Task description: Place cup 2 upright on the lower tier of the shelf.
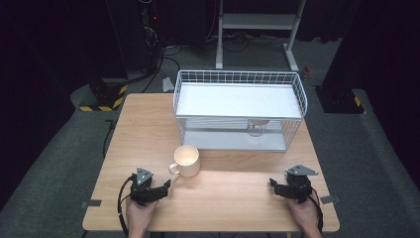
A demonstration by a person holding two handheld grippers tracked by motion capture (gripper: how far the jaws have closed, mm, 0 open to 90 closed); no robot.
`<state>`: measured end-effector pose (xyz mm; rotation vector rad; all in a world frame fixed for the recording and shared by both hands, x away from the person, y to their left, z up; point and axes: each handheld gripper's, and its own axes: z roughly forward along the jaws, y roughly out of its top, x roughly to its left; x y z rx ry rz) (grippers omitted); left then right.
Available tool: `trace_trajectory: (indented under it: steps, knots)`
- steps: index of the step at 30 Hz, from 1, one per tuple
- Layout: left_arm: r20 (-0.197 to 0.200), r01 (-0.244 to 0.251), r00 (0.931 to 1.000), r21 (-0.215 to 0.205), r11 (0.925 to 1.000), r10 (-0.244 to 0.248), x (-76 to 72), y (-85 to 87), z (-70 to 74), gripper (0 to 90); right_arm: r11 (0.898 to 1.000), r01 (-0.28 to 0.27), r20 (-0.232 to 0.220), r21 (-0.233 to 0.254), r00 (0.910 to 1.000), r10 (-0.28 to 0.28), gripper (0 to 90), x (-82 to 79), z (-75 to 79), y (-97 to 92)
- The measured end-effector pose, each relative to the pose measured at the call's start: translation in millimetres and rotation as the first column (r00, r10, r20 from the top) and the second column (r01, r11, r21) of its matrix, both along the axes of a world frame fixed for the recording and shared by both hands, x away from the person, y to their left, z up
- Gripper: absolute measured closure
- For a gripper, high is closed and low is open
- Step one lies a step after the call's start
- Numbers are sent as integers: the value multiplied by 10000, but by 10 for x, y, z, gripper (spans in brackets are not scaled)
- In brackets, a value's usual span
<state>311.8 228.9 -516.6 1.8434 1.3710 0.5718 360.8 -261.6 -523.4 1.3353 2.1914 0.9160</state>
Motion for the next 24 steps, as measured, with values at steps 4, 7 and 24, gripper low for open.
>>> trace_trajectory:
  steps: [4,7,24]
  knots:
    - [227,502,9985,-200,9985,-498,-68,-62,76,162,10000,3,2,0,10000,-3,229,-1,0,1]
    - [388,680,9970,-251,9974,-670,-103,-98,111,145,10000,5,3,0,10000,-5,229,-1,0,1]
    - [446,1452,9886,-378,9887,-1435,-9,-308,232,77,10000,-46,43,-34,10000,46,229,1,-2,-3]
